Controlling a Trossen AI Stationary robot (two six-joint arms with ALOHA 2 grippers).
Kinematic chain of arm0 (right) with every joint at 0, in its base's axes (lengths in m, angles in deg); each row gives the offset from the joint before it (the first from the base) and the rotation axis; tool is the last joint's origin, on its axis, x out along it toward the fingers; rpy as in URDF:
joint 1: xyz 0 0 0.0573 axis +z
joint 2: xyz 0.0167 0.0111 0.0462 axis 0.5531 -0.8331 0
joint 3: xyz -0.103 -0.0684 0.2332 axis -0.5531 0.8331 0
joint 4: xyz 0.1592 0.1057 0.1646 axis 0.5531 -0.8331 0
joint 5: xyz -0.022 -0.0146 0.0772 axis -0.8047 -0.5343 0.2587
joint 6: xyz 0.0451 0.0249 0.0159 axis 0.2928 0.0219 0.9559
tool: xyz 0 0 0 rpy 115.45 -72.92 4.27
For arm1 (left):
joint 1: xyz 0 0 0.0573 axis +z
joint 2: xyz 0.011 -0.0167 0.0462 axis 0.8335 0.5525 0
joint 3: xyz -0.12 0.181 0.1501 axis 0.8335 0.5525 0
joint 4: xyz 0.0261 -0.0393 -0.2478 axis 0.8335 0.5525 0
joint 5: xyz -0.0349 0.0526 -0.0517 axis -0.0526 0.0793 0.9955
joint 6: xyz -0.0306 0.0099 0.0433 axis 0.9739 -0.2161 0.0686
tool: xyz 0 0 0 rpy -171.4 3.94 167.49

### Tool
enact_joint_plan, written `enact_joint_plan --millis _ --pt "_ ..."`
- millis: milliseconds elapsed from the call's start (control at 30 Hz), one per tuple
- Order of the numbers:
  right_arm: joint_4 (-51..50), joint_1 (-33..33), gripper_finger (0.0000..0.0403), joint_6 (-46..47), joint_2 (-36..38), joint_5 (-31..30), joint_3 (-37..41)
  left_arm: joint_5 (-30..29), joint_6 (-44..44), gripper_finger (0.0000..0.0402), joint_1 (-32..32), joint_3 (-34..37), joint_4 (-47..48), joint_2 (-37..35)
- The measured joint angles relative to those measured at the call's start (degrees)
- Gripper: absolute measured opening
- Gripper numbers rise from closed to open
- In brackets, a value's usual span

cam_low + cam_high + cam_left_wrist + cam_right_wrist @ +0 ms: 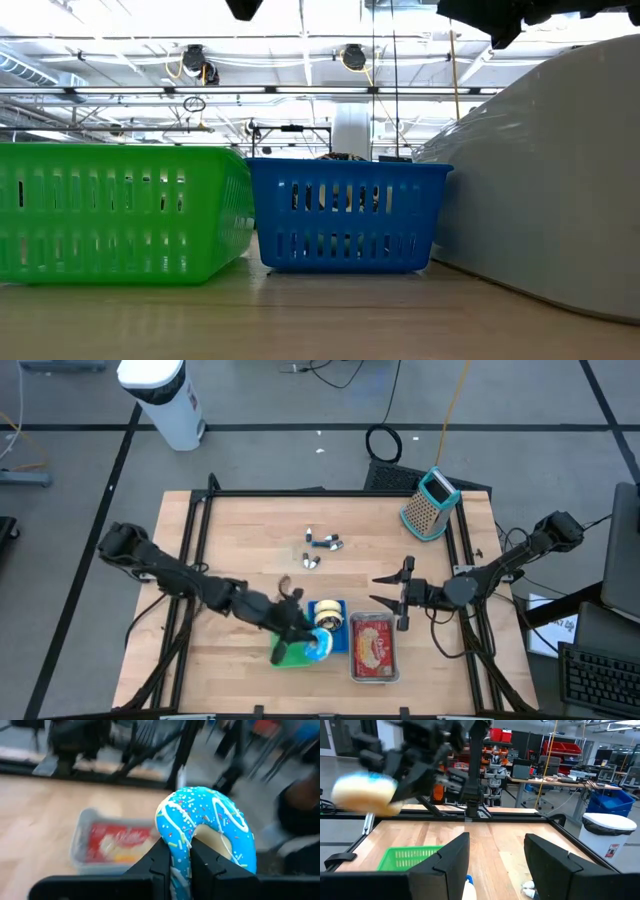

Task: Pick & Place Food Item
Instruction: Put the blue doughnut into the blue bin

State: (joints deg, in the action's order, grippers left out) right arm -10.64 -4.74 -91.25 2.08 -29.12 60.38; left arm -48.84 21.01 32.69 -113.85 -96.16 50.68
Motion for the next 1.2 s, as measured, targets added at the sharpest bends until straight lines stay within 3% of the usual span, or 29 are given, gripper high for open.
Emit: enact_joint_plan --millis 233,400,700,1200 --pt "-0.64 -0.41 0.0180 0.40 -0.04 0.09 -0.01 -16.06 -7.21 0.0046 -2.86 -18.44 29.48 9.61" --pt "-0.83 -0.41 0.0180 0.40 -0.04 0.12 -0.01 -22.64 -13.43 0.0047 -3.60 -24.52 38.43 16.00" --pt "-0.82 -0.39 0.0180 0.40 -0.04 0.13 -0.01 -28.28 -22.93 0.0047 -3.14 -24.79 38.52 22.84" --pt "-0.83 -0.39 0.0180 0.40 -0.04 0.11 -0.01 -34.11 -23.22 0.0047 -3.21 -24.79 37.54 28.06"
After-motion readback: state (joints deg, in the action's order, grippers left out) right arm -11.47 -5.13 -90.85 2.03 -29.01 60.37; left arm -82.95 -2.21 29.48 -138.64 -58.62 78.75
